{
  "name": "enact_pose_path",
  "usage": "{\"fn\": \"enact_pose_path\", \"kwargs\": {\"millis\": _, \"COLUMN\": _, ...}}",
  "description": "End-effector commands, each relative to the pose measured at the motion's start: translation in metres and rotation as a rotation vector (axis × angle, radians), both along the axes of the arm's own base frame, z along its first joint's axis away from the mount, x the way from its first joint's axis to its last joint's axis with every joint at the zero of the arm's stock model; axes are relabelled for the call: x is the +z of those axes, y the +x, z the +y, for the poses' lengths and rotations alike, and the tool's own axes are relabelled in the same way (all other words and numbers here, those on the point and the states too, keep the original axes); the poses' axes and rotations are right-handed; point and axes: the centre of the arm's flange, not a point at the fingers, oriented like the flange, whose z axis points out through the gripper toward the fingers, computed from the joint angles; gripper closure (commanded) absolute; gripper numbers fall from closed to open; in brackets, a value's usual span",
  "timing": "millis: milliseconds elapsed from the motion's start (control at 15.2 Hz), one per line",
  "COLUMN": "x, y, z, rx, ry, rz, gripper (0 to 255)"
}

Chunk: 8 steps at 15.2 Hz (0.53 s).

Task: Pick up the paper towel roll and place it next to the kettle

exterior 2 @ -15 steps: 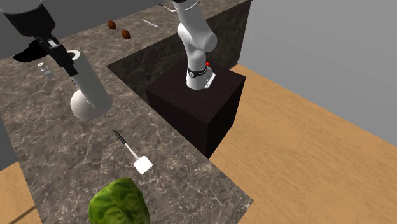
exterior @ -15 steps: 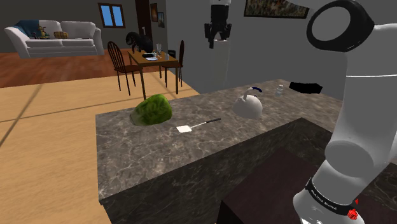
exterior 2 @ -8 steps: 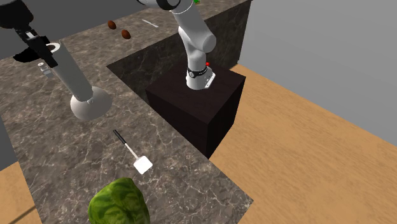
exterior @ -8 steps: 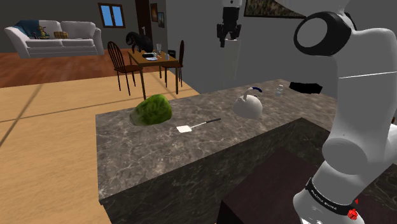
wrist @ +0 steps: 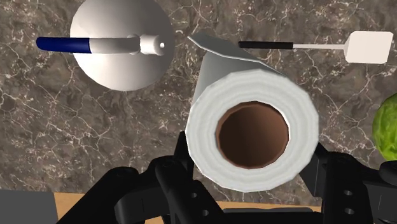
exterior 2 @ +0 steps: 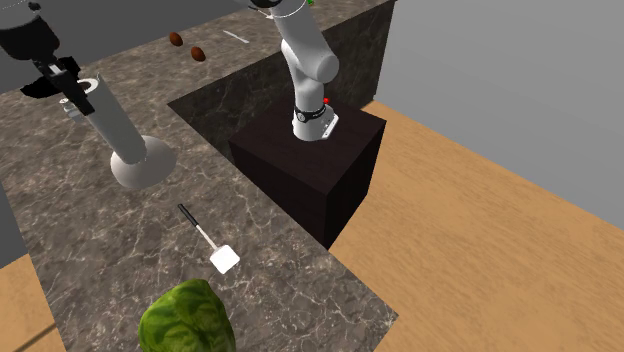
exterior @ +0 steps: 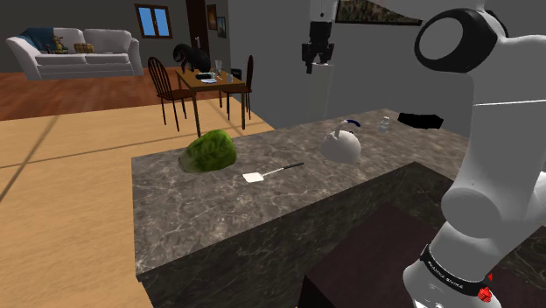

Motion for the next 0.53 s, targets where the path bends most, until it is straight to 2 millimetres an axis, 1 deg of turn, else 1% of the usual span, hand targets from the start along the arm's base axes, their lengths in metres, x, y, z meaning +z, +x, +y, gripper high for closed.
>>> {"fn": "enact_pose_path", "kwargs": {"millis": 0, "x": -0.011, "y": 0.001, "z": 0.000, "rx": 0.000, "ry": 0.000, "rz": -0.001, "gripper": 255}}
{"fn": "enact_pose_path", "kwargs": {"millis": 462, "x": -0.048, "y": 0.001, "z": 0.000, "rx": 0.000, "ry": 0.000, "rz": -0.001, "gripper": 255}}
